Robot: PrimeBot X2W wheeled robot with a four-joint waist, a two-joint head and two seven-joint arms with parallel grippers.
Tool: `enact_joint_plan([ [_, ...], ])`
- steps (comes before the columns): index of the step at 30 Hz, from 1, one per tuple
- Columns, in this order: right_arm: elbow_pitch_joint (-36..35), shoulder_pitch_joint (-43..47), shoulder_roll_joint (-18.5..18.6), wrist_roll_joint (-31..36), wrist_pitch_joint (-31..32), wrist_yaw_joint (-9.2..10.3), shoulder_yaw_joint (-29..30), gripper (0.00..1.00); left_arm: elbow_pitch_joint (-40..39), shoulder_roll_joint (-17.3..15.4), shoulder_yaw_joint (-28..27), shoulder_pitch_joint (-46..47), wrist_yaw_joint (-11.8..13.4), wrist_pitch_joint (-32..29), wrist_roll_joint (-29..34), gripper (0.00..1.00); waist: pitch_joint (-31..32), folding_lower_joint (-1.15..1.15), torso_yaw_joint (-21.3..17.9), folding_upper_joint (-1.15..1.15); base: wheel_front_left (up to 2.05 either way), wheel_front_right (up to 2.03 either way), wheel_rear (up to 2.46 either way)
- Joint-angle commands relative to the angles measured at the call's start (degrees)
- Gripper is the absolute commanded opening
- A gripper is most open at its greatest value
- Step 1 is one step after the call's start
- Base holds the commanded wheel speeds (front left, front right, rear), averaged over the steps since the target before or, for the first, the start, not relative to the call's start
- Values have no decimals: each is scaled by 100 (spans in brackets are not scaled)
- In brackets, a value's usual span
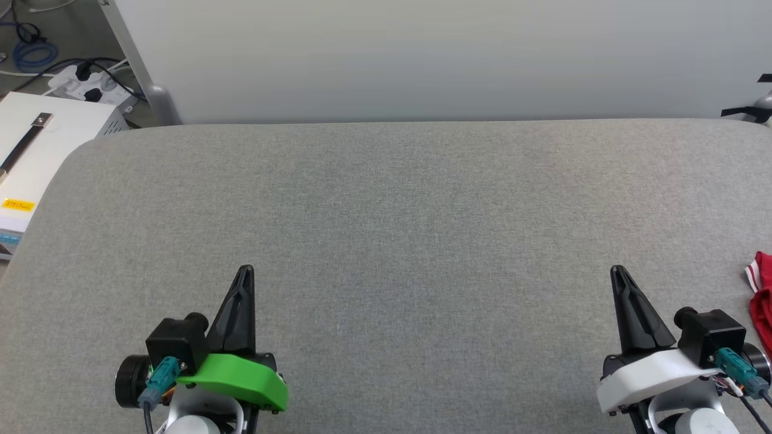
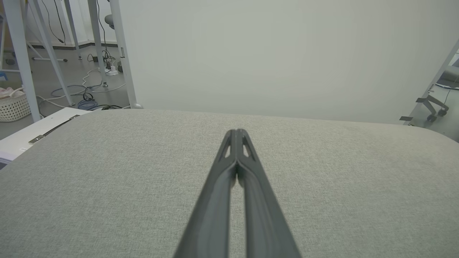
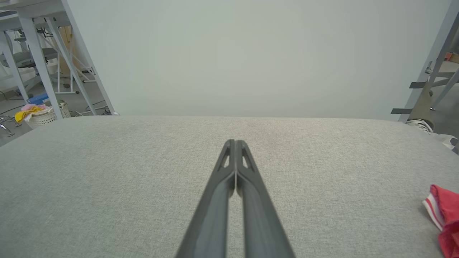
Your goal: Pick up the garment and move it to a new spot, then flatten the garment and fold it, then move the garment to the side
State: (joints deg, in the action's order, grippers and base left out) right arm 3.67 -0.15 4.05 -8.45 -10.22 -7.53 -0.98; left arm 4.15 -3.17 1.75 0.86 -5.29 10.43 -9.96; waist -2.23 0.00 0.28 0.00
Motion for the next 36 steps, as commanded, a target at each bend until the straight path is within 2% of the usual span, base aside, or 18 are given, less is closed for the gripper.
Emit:
enact_joint_plan([
  [1,-37,4,-9,64,34,1,13,0,-30,9,-16,-27,37,-41,66,0,3,0,0,0,0,0,0],
  [36,-170,8,-53,378,431,3,48,0,-185,17,-80,-50,235,-444,440,0,92,0,-11,0,0,0,0],
])
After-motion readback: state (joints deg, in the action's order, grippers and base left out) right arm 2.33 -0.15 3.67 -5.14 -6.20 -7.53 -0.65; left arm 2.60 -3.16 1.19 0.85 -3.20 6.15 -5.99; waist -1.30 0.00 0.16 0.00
